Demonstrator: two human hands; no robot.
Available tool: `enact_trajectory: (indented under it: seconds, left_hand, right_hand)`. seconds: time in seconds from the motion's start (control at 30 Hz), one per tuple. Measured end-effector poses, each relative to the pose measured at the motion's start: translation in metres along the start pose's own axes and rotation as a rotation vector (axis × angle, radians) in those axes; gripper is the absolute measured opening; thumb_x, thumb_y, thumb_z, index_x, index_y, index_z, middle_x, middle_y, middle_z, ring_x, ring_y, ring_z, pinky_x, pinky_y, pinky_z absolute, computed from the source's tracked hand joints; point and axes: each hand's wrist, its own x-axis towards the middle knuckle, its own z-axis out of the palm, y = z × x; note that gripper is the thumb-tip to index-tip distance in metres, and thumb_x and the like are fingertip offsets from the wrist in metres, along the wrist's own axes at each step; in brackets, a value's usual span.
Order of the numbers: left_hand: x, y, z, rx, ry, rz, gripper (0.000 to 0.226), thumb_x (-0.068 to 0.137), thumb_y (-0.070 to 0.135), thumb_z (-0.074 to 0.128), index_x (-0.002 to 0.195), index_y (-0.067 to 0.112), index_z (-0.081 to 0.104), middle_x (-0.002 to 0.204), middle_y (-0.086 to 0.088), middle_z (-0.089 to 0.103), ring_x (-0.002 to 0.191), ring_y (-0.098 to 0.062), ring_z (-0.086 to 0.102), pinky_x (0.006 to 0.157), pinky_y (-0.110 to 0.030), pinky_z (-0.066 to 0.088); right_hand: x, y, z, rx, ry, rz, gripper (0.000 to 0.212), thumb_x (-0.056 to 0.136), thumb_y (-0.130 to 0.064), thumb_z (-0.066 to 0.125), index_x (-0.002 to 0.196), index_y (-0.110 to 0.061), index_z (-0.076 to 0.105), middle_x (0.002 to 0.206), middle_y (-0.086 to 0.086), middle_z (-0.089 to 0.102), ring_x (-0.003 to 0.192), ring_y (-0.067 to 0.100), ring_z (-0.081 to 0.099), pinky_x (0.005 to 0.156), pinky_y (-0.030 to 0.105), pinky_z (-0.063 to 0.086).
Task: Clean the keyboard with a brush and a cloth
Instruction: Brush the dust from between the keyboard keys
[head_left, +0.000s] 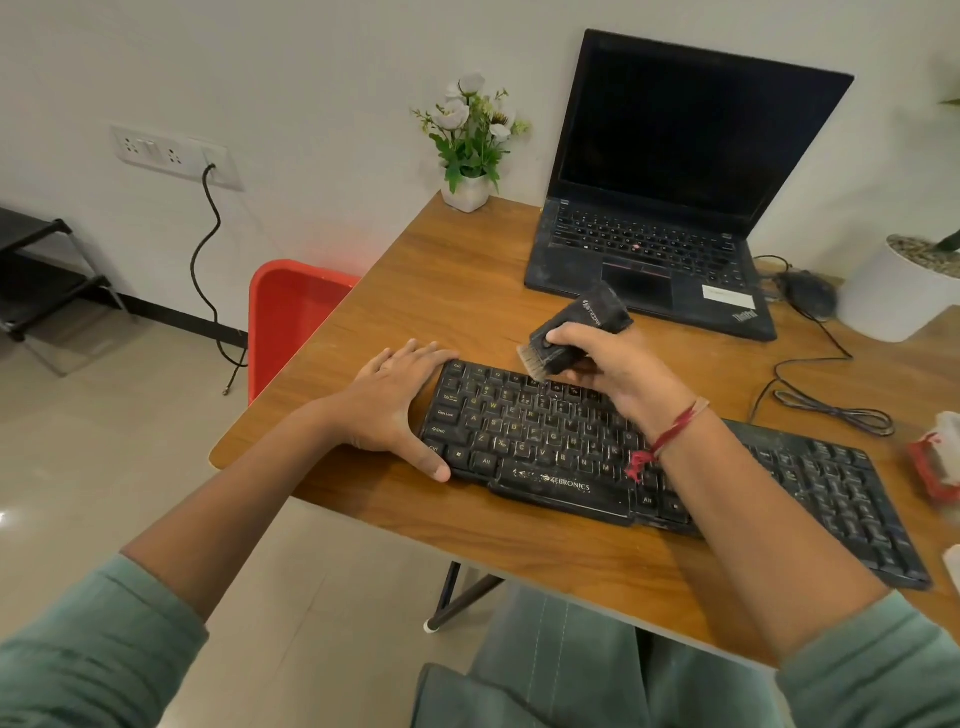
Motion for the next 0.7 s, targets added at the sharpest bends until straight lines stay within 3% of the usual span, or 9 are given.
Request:
enact_trajectory:
  seconds: [0.07,0.13,0.2,0.27,0.37,0.47,0.53,0.6,0.7]
  left_hand:
    - [0.000,0.000,0.000,0.001,0.010,0.002,0.150,0.027,0.099,0.055,0.152,0.036,-0.001,0.163,0.008,-0.003,0.148,-0.012,-0.014,0.118,-0.038,-0.015]
    - [-0.001,0.000,0.000,0.002,0.013,0.002,0.150,0.027,0.099,0.055,0.152,0.036,0.000,0.163,0.008,-0.003,0.148,-0.012,-0.014,0.118,-0.038,-0.014]
    - [0.000,0.000,0.000,0.004,0.007,0.002,0.150,0.027,0.099,0.054,0.152,0.037,-0.001,0.163,0.008,-0.004,0.148,-0.012,-0.014,0.118,-0.039,-0.014]
    - [0.000,0.000,0.000,0.013,0.003,0.001,0.150,0.027,0.100,0.053,0.152,0.037,-0.002,0.163,0.008,-0.004,0.148,-0.012,-0.014,0.118,-0.039,-0.014]
    - [-0.001,0.001,0.000,0.005,0.005,0.002,0.150,0.026,0.100,0.052,0.152,0.036,-0.001,0.163,0.009,-0.003,0.148,-0.013,-0.014,0.119,-0.040,-0.014]
    - [0.000,0.000,0.000,0.002,0.006,0.003,0.150,0.027,0.100,0.053,0.152,0.037,-0.001,0.163,0.009,-0.003,0.148,-0.013,-0.013,0.119,-0.041,-0.013]
    - [-0.001,0.000,0.000,0.009,0.005,0.003,0.150,0.026,0.101,0.052,0.152,0.037,-0.001,0.163,0.008,-0.003,0.148,-0.014,-0.014,0.119,-0.041,-0.013]
    - [-0.001,0.000,0.000,0.014,0.000,0.003,0.150,0.026,0.101,0.051,0.152,0.036,-0.001,0.163,0.008,-0.004,0.148,-0.014,-0.014,0.118,-0.040,-0.014]
    - [0.000,0.000,-0.001,0.012,0.002,0.006,0.150,0.027,0.100,0.051,0.152,0.036,-0.001,0.163,0.008,-0.003,0.148,-0.014,-0.014,0.118,-0.040,-0.014]
  right_hand:
    - [-0.006,-0.001,0.004,-0.442,0.117,-0.171,0.024,0.076,-0.019,0.074,0.085,-0.023,0.052,0.089,-0.001,0.062,0.078,0.010,0.059,0.061,0.019,0.051]
    - [-0.017,0.001,0.017,-0.706,0.080,-0.272,0.024,0.074,-0.025,0.075,0.085,-0.018,0.054,0.083,-0.003,0.060,0.068,0.008,0.056,0.051,0.015,0.045]
    - [-0.028,0.009,0.033,-0.714,-0.082,-0.313,0.024,0.072,-0.023,0.075,0.082,-0.009,0.059,0.076,0.003,0.062,0.063,0.017,0.057,0.048,0.023,0.045]
    - [-0.032,0.012,0.041,-0.652,-0.191,-0.296,0.025,0.071,-0.020,0.076,0.083,-0.003,0.062,0.077,0.011,0.066,0.068,0.025,0.062,0.055,0.033,0.050]
    - [-0.022,0.001,0.032,-0.530,-0.118,-0.173,0.029,0.072,-0.017,0.077,0.094,-0.015,0.059,0.088,0.003,0.066,0.072,0.014,0.063,0.056,0.023,0.055]
    - [-0.016,-0.001,0.025,-0.696,0.045,-0.273,0.021,0.071,-0.021,0.075,0.077,-0.018,0.054,0.078,0.002,0.063,0.068,0.015,0.061,0.056,0.025,0.054]
    - [-0.026,0.003,0.037,-0.755,-0.052,-0.333,0.022,0.071,-0.021,0.074,0.073,-0.010,0.056,0.068,0.002,0.058,0.060,0.015,0.055,0.049,0.024,0.045]
    - [-0.034,0.010,0.046,-0.717,-0.198,-0.328,0.025,0.071,-0.022,0.076,0.078,-0.003,0.061,0.070,0.008,0.061,0.064,0.021,0.058,0.056,0.032,0.047]
    - [-0.026,0.002,0.034,-0.576,-0.175,-0.201,0.021,0.073,-0.020,0.076,0.084,-0.019,0.057,0.084,0.002,0.065,0.074,0.017,0.063,0.065,0.030,0.055]
